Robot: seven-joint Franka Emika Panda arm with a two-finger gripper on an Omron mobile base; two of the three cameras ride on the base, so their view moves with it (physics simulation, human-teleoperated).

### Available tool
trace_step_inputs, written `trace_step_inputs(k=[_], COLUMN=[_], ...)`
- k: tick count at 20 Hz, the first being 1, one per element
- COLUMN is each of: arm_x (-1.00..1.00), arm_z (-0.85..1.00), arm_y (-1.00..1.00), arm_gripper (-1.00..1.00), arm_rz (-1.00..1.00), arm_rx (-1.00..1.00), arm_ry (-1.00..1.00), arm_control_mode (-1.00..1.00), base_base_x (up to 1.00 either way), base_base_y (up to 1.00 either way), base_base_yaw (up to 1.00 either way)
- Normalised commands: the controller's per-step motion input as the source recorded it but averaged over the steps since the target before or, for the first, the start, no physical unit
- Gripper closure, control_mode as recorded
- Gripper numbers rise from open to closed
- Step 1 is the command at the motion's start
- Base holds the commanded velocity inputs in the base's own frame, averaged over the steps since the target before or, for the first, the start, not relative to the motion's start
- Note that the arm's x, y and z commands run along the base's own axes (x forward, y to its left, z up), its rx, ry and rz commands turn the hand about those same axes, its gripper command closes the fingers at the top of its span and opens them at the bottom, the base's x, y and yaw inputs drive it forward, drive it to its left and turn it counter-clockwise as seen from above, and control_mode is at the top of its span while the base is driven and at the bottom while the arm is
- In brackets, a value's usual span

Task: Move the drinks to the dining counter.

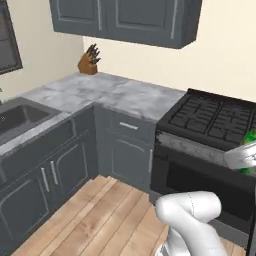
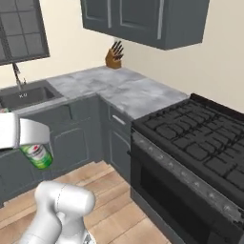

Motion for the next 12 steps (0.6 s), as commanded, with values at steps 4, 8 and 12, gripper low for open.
trace_step_inputs(k=[4,8,12], arm_x=[0.0,0.0,0.0], arm_z=[0.0,0.0,0.0], arm_y=[0.0,0.0,0.0], arm_gripper=[1.0,1.0,1.0], arm_rz=[0.0,0.0,0.0], arm_rx=[0.0,0.0,0.0], arm_ry=[0.0,0.0,0.0], arm_control_mode=[1.0,1.0,1.0], base_base_x=[0.0,0.0,0.0], base_base_y=[0.01,0.0,0.0], base_base_yaw=[1.0,1.0,1.0])
